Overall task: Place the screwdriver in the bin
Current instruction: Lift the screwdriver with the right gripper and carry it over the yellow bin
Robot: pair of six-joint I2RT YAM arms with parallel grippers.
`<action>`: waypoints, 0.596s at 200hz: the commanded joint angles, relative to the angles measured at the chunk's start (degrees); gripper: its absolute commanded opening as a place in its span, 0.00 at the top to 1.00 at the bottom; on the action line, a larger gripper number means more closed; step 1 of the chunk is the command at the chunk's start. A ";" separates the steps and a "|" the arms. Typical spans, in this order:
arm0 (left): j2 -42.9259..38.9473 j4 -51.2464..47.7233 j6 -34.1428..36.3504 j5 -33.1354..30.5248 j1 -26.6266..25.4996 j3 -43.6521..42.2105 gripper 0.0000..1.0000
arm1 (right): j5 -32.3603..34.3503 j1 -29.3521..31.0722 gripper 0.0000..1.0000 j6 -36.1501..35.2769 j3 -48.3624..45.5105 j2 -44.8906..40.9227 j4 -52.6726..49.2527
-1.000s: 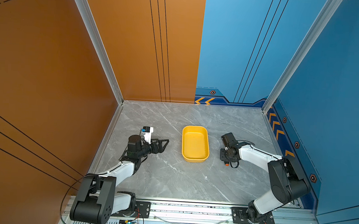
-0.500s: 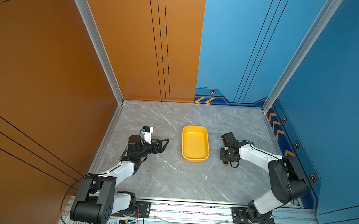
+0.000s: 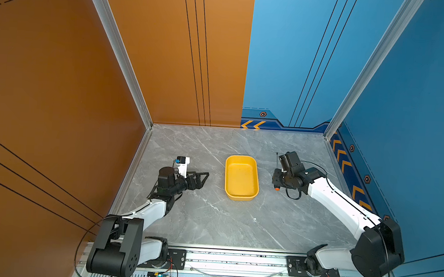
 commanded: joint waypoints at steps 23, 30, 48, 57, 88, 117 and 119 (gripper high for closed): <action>-0.56 -1.51 -0.06 1.55 -0.28 1.78 0.02 | 7.77 9.92 1.00 8.98 11.16 1.87 -5.02; -0.61 -1.80 0.05 1.54 -0.23 1.91 0.02 | 9.52 11.72 1.00 9.44 12.92 3.27 -5.45; -0.63 -2.75 0.36 1.60 -0.27 2.33 0.02 | 14.42 16.35 1.00 10.16 17.34 7.79 -6.82; -0.64 -3.05 0.50 1.63 -0.27 2.40 0.02 | 15.47 17.57 1.00 10.41 19.05 10.37 -7.26; -0.62 -3.37 0.55 1.73 -0.18 2.53 0.02 | 16.21 19.30 1.00 10.45 23.02 19.37 -7.39; -0.56 -3.54 0.66 1.91 -0.19 2.58 0.02 | 15.81 19.88 1.00 10.35 24.90 25.85 -7.38; -0.54 -3.55 0.70 1.94 -0.19 2.60 0.02 | 15.79 19.98 1.00 10.35 25.02 26.21 -7.41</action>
